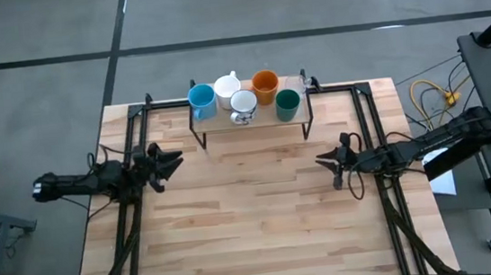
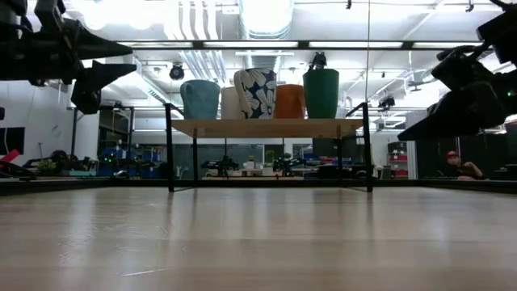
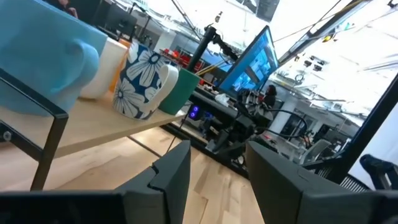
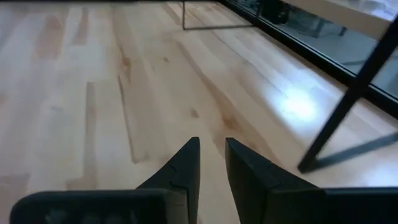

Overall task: Stack small to large cups/mugs on shelf
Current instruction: Return to Home Position

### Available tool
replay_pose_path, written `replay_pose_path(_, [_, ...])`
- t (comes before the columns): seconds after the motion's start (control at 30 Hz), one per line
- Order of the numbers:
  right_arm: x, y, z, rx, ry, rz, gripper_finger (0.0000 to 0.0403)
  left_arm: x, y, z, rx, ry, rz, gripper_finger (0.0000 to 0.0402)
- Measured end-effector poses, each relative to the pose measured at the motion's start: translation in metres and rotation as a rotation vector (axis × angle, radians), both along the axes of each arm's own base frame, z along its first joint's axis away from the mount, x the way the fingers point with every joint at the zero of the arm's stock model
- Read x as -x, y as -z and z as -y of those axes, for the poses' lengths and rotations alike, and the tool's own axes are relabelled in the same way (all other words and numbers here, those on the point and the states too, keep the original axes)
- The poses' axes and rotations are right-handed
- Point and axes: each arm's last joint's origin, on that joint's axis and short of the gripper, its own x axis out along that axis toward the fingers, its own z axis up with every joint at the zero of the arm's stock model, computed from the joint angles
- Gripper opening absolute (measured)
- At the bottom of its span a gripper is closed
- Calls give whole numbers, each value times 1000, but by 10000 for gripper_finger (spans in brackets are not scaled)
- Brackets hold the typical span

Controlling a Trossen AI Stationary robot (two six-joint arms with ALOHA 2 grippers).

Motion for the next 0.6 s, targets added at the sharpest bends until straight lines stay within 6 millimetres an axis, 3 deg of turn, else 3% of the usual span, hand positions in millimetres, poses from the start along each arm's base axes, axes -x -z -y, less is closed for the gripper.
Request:
replay_pose_path(0.2, [3,9,1,41,21,-110,68,-3,10,0,-8,7,-114,141])
replay_pose_path(0.43, [2,17,1,48,24,-178,68,-9,25,13,-19,411,-280,141])
replay_pose_path(0.6, [2,25,1,19,45,-245,68,-15,36,14,1,465,-407,141])
